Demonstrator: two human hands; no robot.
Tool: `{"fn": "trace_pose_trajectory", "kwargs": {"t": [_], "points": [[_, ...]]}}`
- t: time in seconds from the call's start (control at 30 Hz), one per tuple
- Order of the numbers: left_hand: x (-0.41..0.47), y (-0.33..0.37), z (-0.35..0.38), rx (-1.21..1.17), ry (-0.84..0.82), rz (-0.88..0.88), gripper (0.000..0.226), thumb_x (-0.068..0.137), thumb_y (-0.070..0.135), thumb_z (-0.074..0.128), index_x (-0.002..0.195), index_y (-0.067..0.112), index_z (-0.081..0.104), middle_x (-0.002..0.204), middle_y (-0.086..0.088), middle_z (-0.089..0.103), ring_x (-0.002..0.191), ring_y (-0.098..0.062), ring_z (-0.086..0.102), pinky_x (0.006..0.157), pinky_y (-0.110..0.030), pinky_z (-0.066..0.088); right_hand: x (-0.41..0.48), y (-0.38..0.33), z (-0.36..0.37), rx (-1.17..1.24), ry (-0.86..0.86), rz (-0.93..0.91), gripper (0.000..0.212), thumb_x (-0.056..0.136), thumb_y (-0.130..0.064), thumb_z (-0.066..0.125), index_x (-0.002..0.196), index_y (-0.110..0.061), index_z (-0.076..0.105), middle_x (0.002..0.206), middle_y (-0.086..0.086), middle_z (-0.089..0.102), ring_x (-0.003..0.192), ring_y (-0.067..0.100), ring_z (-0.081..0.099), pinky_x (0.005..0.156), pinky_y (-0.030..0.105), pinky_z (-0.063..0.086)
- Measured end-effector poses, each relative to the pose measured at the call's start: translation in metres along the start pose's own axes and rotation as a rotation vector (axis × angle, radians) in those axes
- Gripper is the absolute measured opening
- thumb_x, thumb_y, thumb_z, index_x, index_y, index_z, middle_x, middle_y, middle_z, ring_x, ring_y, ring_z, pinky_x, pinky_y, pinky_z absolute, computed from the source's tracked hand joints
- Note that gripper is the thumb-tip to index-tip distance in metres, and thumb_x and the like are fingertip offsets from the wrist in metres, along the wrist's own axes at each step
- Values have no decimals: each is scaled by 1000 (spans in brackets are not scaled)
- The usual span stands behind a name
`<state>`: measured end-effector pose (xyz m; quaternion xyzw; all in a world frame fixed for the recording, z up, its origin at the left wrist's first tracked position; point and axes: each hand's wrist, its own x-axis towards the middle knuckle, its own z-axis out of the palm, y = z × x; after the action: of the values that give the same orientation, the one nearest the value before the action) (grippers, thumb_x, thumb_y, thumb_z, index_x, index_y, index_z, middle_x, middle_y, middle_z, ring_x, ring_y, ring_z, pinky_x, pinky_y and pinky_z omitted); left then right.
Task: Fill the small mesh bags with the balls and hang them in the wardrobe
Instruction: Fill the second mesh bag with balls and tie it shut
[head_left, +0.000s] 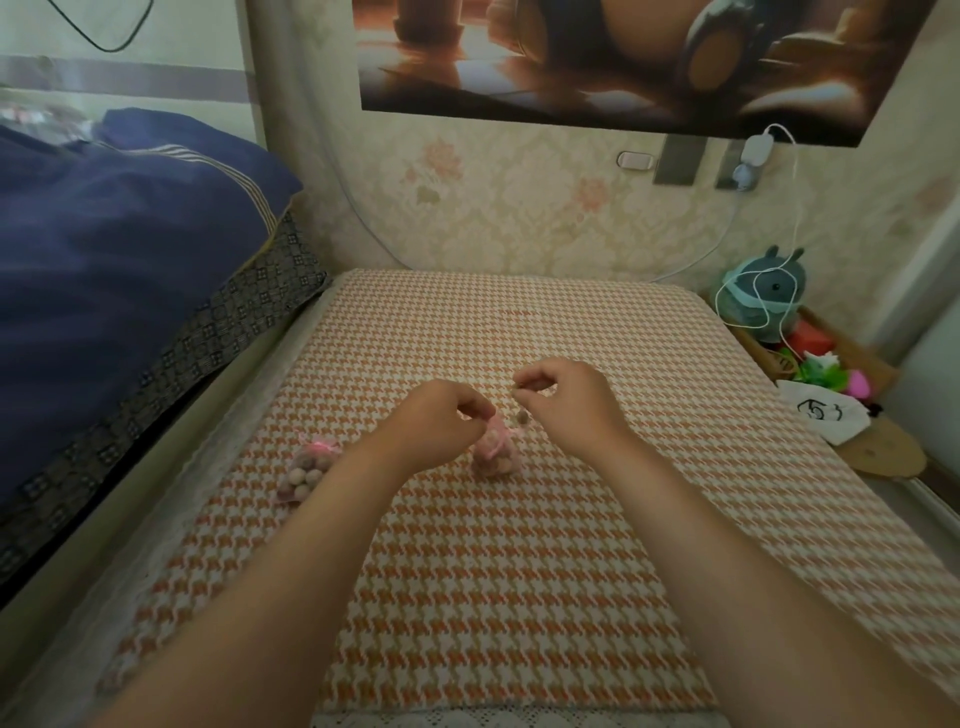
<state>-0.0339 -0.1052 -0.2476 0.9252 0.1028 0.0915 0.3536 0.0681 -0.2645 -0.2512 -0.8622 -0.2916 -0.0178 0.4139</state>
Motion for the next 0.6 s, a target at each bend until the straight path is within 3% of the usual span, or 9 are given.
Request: {"fn": "trace_pose_trajectory", "kwargs": {"t": [0.1,0.23,0.33,0.4,0.5,0.6], "points": [[-2,2,1,18,7,6,23,92,19,61,112,22,73,102,13,66,85,3,55,67,-6,36,-9,-15,-1,21,-18,-77,12,89,-29,75,100,-32,75,91,-19,71,81,-8,63,76,21,51],[-5,4,2,43,20,-2,21,93,21,59,110,18,72,102,5,71,84,-7,58,64,-13,38,-20,-27,-1,-84,-56,-156,14,88,-39,75,101,-36,74,94,-23,72,71,-15,56,68,16,43],[-6,4,1,35,19,-3,26,91,18,59,114,20,72,105,3,72,93,-13,64,73,-21,44,-25,-31,-1,-159,-76,-201,13,88,-41,74,102,-38,74,94,-24,71,78,-14,57,69,16,44],[-7,4,0,5,14,6,29,91,16,61,117,22,72,109,4,72,95,-8,62,78,-18,42,-26,-30,1,-228,-94,-214,15,89,-42,72,104,-38,74,99,-22,69,80,-9,57,68,17,42],[-7,3,0,-21,15,15,24,93,19,62,114,21,73,108,7,72,91,-2,59,75,-12,39,-26,-29,3,-352,-136,-211,18,92,-46,66,106,-37,73,109,-18,62,92,2,57,73,25,44],[-6,2,-1,-36,17,10,20,93,19,62,108,21,75,100,8,72,87,-4,60,73,-14,39,-25,-30,4,-373,-167,-202,17,94,-46,64,104,-36,73,106,-19,57,92,4,55,71,27,42]]}}
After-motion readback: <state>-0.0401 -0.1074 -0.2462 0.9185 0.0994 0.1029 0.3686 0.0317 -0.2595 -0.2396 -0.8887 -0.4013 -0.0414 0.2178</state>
